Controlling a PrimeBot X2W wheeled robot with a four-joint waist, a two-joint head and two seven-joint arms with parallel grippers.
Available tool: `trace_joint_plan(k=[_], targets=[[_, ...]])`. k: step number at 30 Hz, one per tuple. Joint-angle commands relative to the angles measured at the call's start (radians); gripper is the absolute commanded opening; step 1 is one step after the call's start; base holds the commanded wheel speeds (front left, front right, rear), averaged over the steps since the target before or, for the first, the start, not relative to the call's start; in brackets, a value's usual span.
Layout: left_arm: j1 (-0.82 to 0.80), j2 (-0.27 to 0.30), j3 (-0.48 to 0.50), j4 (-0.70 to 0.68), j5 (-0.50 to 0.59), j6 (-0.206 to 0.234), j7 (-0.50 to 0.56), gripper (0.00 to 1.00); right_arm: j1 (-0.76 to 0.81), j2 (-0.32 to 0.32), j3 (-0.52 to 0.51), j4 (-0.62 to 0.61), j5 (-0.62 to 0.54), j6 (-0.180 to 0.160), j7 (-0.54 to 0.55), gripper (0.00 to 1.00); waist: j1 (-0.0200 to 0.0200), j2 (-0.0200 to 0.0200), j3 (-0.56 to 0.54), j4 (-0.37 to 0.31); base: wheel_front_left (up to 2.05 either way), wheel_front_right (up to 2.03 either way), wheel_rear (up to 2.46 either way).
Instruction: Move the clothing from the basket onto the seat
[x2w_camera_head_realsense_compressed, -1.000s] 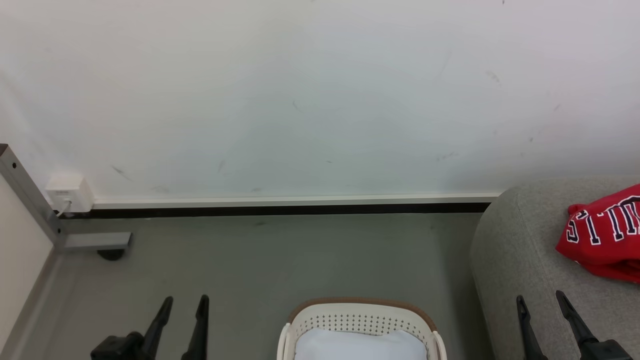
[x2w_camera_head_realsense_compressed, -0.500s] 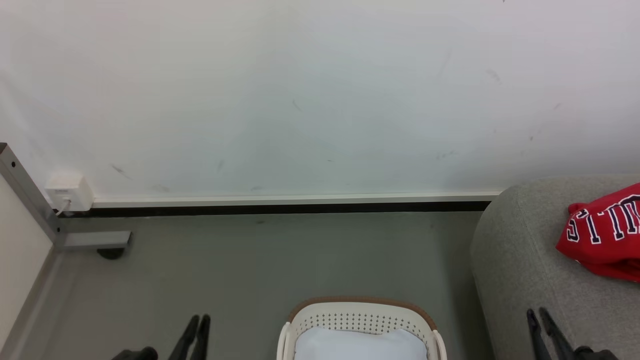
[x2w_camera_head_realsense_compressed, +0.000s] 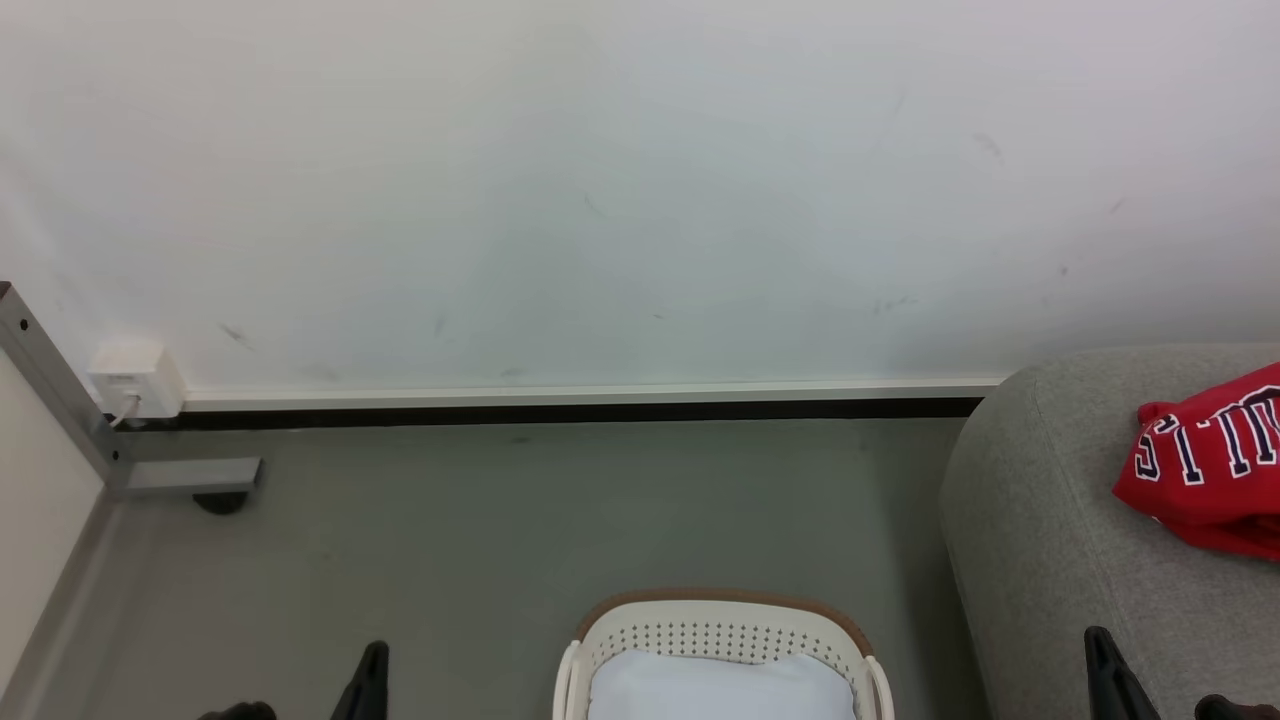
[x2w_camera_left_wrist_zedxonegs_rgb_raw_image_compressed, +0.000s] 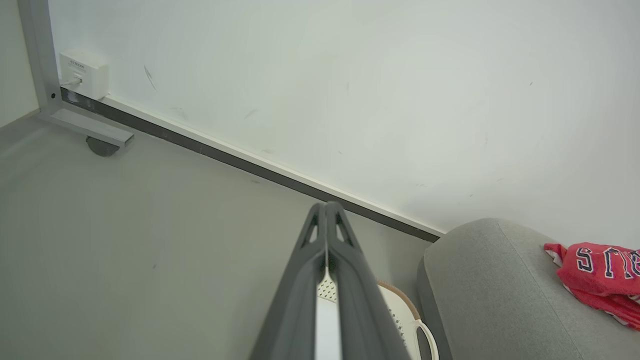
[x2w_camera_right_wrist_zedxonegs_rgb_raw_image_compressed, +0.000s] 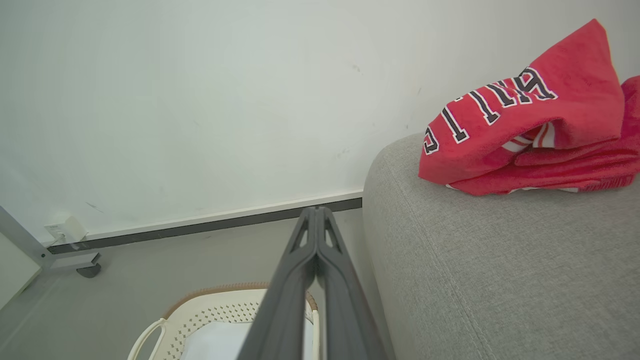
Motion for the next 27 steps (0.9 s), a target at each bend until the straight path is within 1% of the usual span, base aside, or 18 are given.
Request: trace_joint_plan(k=[1, 8, 9, 10, 27], targets=[[-0.03, 0.001, 0.013, -0.021, -0.053, -0.001, 0.012, 0.0, -0.032, -0.008, -0.004, -0.024, 0.066, 0.0, 0.012, 0.0, 0.0, 0.0, 0.001, 0.0, 0.0, 0.0, 0.0], [-0.039, -0.002, 0.028, -0.028, -0.144, -0.001, 0.038, 0.0, -0.04, -0.009, -0.008, -0.033, 0.177, 0.0, 0.037, 0.0, 0.0, 0.0, 0.004, -0.001, 0.0, 0.0, 0.0], [-0.042, -0.003, 0.032, -0.031, -0.174, -0.001, 0.046, 0.0, -0.043, -0.01, -0.009, -0.035, 0.212, 0.0, 0.045, 0.0, 0.0, 0.0, 0.006, -0.001, 0.0, 0.0, 0.0], [-0.042, -0.003, 0.032, -0.031, -0.174, -0.001, 0.046, 0.0, -0.043, -0.01, -0.009, -0.035, 0.212, 0.0, 0.045, 0.0, 0.0, 0.0, 0.006, -0.001, 0.0, 0.0, 0.0], [-0.063, -0.012, 0.069, -0.048, -0.395, -0.001, 0.111, 0.0, -0.067, -0.012, -0.021, -0.052, 0.481, -0.001, 0.11, 0.0, 0.0, 0.0, 0.015, -0.002, 0.0, 0.0, 0.0]])
